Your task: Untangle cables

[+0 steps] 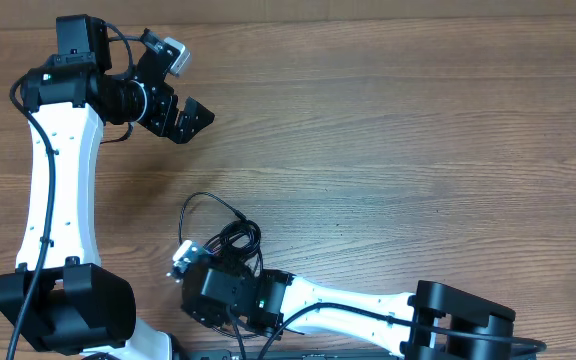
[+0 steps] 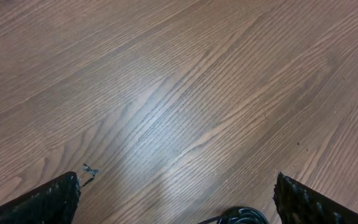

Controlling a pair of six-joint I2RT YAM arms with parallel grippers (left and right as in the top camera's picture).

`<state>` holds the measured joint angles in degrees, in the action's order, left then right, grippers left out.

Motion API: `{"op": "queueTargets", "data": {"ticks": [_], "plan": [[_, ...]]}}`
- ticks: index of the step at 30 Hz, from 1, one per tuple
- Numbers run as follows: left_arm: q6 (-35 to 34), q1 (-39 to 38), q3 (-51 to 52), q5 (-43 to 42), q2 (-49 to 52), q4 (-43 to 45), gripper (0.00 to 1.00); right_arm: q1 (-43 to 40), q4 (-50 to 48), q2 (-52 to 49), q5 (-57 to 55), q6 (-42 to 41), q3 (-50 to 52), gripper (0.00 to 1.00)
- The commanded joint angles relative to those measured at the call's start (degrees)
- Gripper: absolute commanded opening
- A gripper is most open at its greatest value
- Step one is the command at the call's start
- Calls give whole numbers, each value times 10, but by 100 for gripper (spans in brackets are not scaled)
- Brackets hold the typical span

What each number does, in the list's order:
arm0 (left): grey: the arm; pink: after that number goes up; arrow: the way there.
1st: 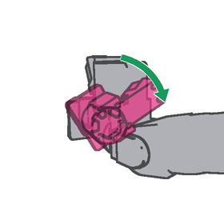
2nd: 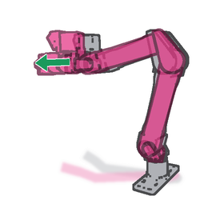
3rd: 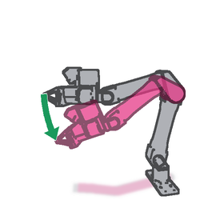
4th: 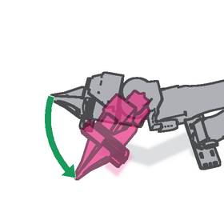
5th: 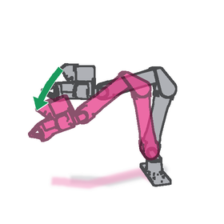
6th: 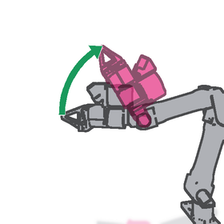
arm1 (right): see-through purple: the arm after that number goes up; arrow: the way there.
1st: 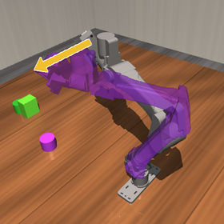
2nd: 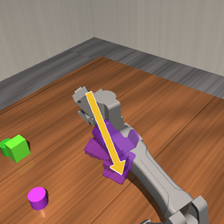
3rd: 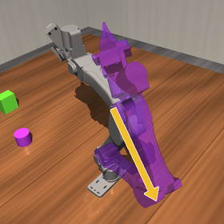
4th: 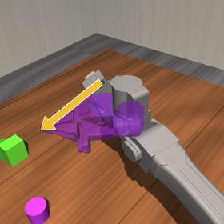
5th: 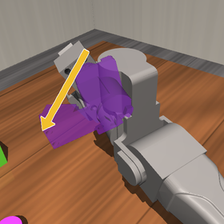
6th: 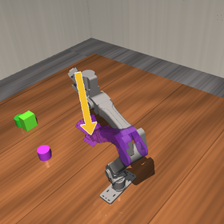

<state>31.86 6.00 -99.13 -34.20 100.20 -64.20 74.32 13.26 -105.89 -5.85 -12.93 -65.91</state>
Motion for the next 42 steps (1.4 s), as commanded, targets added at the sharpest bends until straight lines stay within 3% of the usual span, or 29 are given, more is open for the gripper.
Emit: {"op": "queueTargets", "data": {"ticks": [1, 13, 14, 19, 21, 22, 34, 42], "plan": [[-4, -2, -2, 1, -2, 2, 100, -7, -26, -5, -8, 41, -17, 75], [-4, -2, -2, 1, -2, 2, 100, -24, -45, -71, -8, 40, -17, 76], [-4, -2, -2, 1, -2, 2, 100, -27, -49, -81, -8, 40, -17, 73], [-4, -2, -2, 1, -2, 2, 99, -30, -49, -98, -7, 40, -17, 43], [-4, -2, -2, 1, -2, 2, 99, -30, -47, -95, -7, 40, -17, 24], [-4, -2, -2, 1, -2, 2, 100, -30, -36, -84, -7, 40, -17, 7], [3, -2, -2, -9, -2, -19, 99, -31, 125, 162, -7, 52, -17, 4], [305, -5, -2, -202, -2, -135, 99, -79, 237, 325, -5, 62, -17, 4]]}}
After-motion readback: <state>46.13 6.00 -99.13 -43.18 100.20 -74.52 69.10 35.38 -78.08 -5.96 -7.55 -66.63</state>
